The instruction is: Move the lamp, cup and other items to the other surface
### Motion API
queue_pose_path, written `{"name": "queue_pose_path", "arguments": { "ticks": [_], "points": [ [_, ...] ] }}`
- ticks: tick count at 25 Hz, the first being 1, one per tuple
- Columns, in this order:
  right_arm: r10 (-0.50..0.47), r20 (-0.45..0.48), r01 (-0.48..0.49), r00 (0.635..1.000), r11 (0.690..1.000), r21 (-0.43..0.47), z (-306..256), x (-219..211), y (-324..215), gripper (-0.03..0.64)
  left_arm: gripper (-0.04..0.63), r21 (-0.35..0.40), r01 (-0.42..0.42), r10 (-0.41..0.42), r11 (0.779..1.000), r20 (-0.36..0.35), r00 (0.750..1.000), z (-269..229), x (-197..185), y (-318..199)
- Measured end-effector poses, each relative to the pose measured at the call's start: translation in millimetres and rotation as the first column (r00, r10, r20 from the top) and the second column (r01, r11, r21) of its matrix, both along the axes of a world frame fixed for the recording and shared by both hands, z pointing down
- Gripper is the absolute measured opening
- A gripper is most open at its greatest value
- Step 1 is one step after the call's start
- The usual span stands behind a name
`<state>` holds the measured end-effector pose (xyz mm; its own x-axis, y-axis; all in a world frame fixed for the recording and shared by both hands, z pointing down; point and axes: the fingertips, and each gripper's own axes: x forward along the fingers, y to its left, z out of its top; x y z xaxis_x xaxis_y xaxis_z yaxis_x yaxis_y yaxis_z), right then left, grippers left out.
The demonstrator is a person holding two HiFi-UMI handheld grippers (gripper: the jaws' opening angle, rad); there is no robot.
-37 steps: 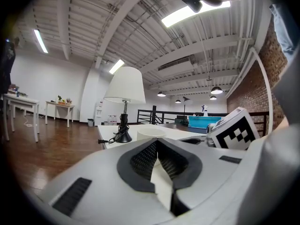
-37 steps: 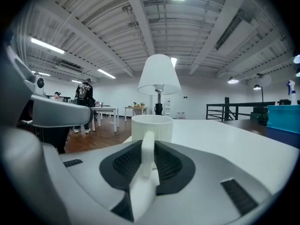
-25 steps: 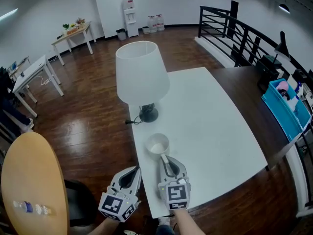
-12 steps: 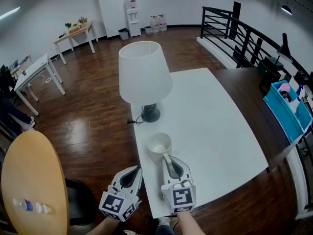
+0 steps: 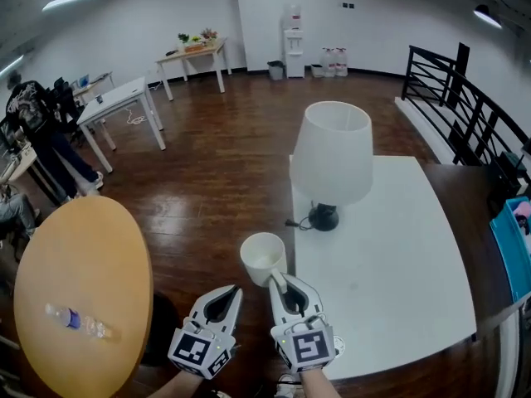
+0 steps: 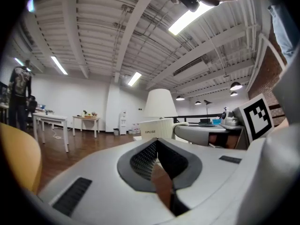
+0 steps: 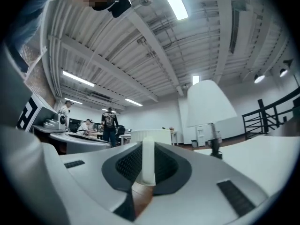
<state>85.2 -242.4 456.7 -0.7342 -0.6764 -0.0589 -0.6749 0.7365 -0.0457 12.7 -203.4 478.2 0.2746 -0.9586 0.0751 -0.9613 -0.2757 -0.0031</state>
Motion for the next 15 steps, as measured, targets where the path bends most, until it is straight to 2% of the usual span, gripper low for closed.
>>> {"name": "queue_pose_path", "arguments": {
  "ticks": [2, 4, 7, 10, 15],
  "points": [
    [-0.086, 0.017, 0.086, 0.996, 0.996, 0.01, -6.0, -45.4, 14.2, 0.032, 0.011, 0.009, 0.093, -0.093, 0.996, 0.009, 0.996, -5.2, -44.1, 20.9],
    [-0.202, 0.044, 0.201, 0.978, 0.979, 0.032, -12.8, -101.0, 32.4, 0.032, 0.011, 0.019, 0.223, -0.223, 0.975, 0.025, 0.974, -12.1, -96.2, 50.1],
    [-0.34, 0.082, 0.338, 0.937, 0.94, 0.043, -21.3, -177.4, 66.4, 0.032, 0.011, 0.022, 0.368, -0.368, 0.93, 0.046, 0.928, -21.6, -164.1, 96.4],
    [-0.464, 0.099, 0.461, 0.88, 0.886, 0.048, -22.6, -244.5, 108.6, 0.031, 0.011, 0.015, 0.482, -0.482, 0.876, 0.065, 0.874, -23.6, -217.1, 144.1],
    [-0.62, 0.106, 0.622, 0.777, 0.783, 0.023, -0.3, -329.0, 176.7, 0.032, 0.011, 0.011, 0.621, -0.62, 0.784, 0.083, 0.781, -9.0, -275.9, 213.4]
  ]
}}
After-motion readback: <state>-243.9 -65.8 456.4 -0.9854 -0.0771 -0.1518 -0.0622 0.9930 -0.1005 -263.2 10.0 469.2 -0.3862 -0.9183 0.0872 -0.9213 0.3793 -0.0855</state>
